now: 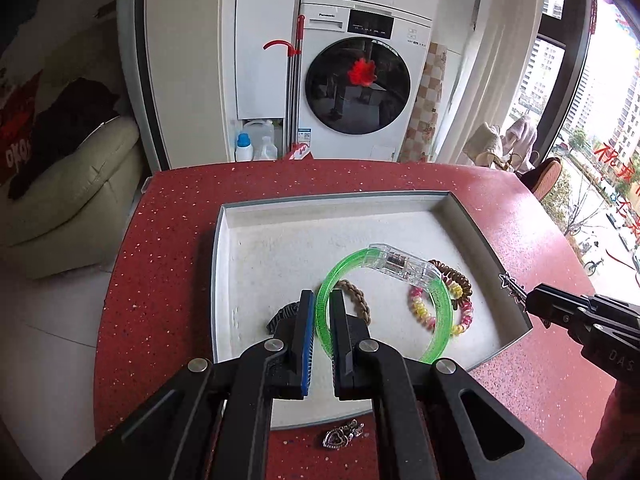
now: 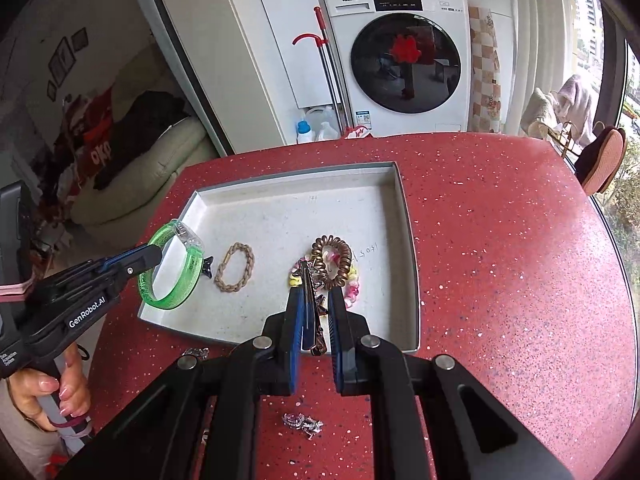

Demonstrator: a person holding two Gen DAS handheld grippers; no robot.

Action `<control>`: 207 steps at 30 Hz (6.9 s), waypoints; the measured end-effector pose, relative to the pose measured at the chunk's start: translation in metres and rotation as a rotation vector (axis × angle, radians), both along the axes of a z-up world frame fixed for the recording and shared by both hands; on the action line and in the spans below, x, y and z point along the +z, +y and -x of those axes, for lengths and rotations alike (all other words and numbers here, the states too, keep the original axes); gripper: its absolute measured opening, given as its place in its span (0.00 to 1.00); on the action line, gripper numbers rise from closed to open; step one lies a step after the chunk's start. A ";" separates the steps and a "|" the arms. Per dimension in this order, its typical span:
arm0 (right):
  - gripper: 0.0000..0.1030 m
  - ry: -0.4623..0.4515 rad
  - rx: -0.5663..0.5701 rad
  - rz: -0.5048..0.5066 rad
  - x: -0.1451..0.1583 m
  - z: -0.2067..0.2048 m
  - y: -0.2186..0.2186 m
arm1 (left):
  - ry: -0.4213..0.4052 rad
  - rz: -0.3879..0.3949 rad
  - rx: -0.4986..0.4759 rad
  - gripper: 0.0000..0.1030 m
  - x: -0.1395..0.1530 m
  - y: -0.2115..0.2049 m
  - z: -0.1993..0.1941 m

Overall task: Organize jewelry
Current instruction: 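Carry the barrette and green bangle over the white tray with both tools, then open the right tool to drop the barrette into the tray, then open the left tool to release the green bangle in the tray, then move both tools toward the yellow beaded hair tie and silver charm, then grasp the silver charm with the right tool while the left grasps the yellow hair tie, then carry the silver charm and yellow hair tie into the tray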

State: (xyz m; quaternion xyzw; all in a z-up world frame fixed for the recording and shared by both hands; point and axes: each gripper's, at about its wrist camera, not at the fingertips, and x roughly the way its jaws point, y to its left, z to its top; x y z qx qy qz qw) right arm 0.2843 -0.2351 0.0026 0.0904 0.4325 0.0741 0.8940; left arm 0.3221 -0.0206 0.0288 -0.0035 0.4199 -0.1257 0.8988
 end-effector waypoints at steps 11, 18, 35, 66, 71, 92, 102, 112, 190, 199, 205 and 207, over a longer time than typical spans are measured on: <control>0.13 0.058 -0.104 0.022 -0.042 -0.042 -0.017 | 0.043 -0.112 0.043 0.25 -0.041 -0.030 -0.047; 0.13 0.070 -0.089 0.040 -0.053 -0.044 -0.010 | 0.050 -0.184 0.025 0.25 -0.060 -0.042 -0.051; 0.42 0.056 -0.102 -0.034 -0.054 -0.038 -0.017 | -0.026 -0.272 0.010 0.25 -0.054 -0.053 -0.039; 0.52 -0.032 -0.091 -0.118 -0.019 0.037 -0.010 | -0.092 -0.120 0.062 0.25 -0.004 -0.006 0.028; 0.52 -0.033 -0.090 -0.124 -0.017 0.047 -0.009 | -0.082 -0.109 0.073 0.38 -0.004 0.006 0.040; 0.88 -0.062 -0.021 -0.132 -0.018 0.116 0.004 | -0.096 -0.140 0.071 1.00 -0.008 0.029 0.121; 0.88 -0.004 -0.031 -0.128 -0.030 0.143 -0.005 | -0.037 -0.129 -0.050 1.00 -0.029 0.020 0.167; 0.88 0.043 -0.032 -0.101 -0.050 0.157 -0.002 | 0.023 -0.104 -0.133 1.00 -0.048 0.004 0.219; 0.34 0.031 -0.010 -0.056 -0.055 0.130 0.011 | 0.069 0.031 -0.188 0.24 -0.049 0.003 0.229; 0.34 0.028 -0.015 -0.075 -0.048 0.138 0.007 | 0.049 0.041 -0.139 0.24 -0.040 0.018 0.208; 0.34 0.014 -0.020 -0.060 -0.038 0.133 0.005 | 0.018 0.045 -0.115 0.24 -0.029 0.023 0.190; 0.34 0.008 -0.020 -0.055 -0.033 0.130 0.005 | 0.004 0.043 -0.113 0.24 -0.026 0.023 0.183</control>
